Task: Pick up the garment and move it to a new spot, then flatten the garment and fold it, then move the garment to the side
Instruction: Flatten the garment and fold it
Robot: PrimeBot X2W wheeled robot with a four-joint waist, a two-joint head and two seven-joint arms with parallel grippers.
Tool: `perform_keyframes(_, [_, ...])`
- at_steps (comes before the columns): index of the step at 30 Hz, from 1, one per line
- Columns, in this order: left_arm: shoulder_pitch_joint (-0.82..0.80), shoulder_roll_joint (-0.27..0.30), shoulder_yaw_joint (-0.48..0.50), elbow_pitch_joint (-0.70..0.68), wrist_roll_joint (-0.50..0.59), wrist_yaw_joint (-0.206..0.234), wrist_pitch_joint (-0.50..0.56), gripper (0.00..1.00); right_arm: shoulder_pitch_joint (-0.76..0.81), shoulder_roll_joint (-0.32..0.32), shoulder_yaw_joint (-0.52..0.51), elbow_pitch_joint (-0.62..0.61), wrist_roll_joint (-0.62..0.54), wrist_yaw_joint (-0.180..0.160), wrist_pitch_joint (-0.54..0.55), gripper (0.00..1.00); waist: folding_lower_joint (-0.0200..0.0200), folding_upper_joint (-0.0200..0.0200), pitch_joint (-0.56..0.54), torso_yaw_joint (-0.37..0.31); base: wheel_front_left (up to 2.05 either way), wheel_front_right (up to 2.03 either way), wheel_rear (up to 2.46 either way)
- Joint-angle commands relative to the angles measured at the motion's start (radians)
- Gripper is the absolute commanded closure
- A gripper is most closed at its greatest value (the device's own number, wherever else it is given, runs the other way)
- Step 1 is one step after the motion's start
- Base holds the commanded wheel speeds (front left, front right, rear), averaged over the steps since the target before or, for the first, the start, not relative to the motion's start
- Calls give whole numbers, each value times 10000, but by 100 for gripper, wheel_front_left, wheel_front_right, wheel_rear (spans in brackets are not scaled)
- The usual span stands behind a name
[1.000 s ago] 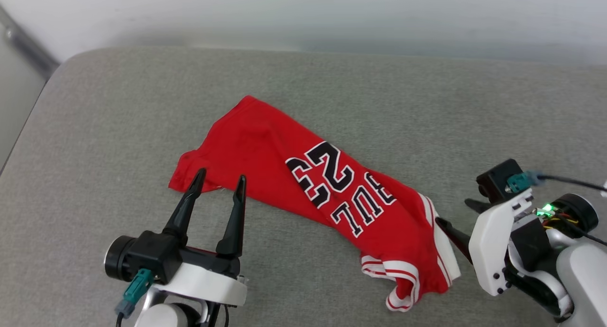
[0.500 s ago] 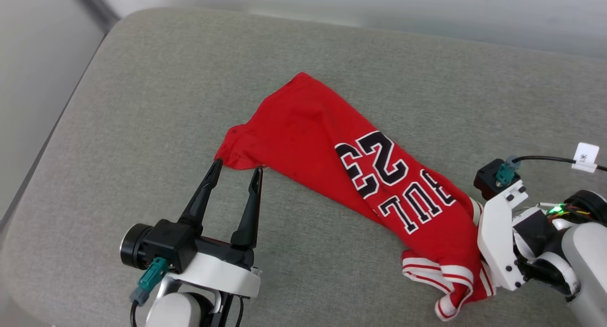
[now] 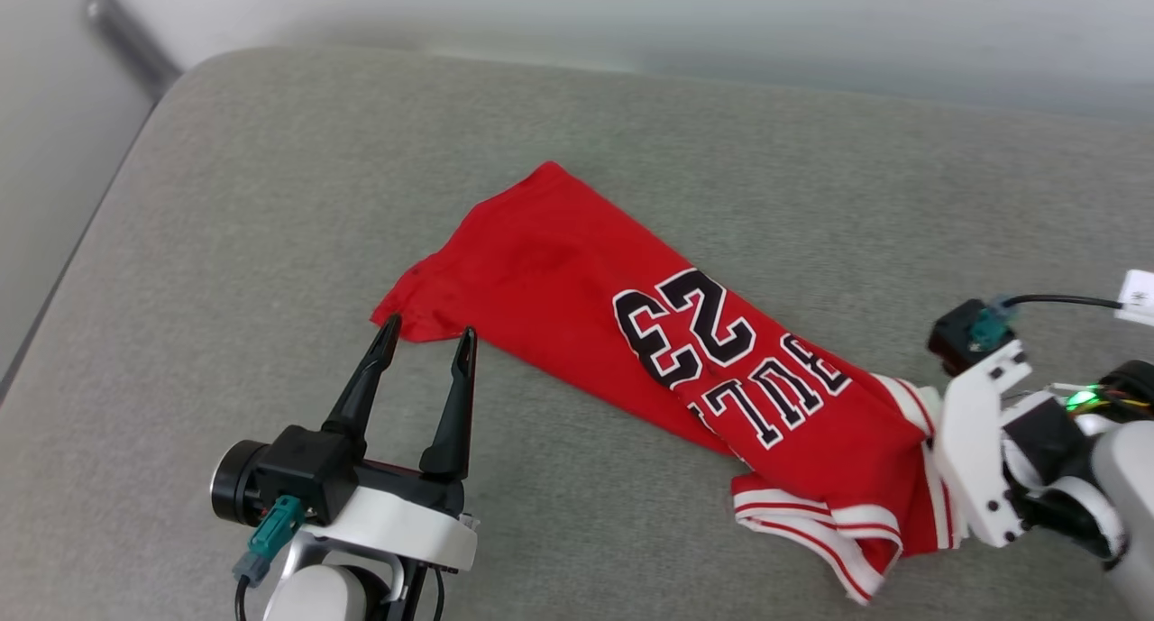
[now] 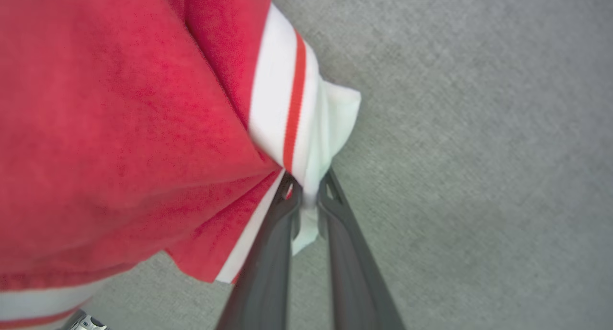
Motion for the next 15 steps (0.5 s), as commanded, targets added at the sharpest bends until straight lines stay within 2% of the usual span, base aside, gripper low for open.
perform_keyframes(1, [48,-2,54,1,42,-34,-26,0,193,-165,-207,-117,83,-9,-60,100,-1,0,-218,-420,0,0,0])
perform_keyframes(8, [40,-8,32,37,109,-46,-25,0,1118,-543,-1917,-498,119,-9,-141,100,-1,0,-279,-1148,0,0,0])
perform_keyframes(11, [-18,-16,5,46,161,-53,-26,0,1667,-744,-2777,-389,-223,-9,-231,100,-1,0,-234,-1298,0,0,0])
perform_keyframes(15, [-55,-17,-2,49,171,-54,-27,0,2492,-703,-3905,-5,-624,-9,-418,100,-1,0,-172,-1357,0,0,0])
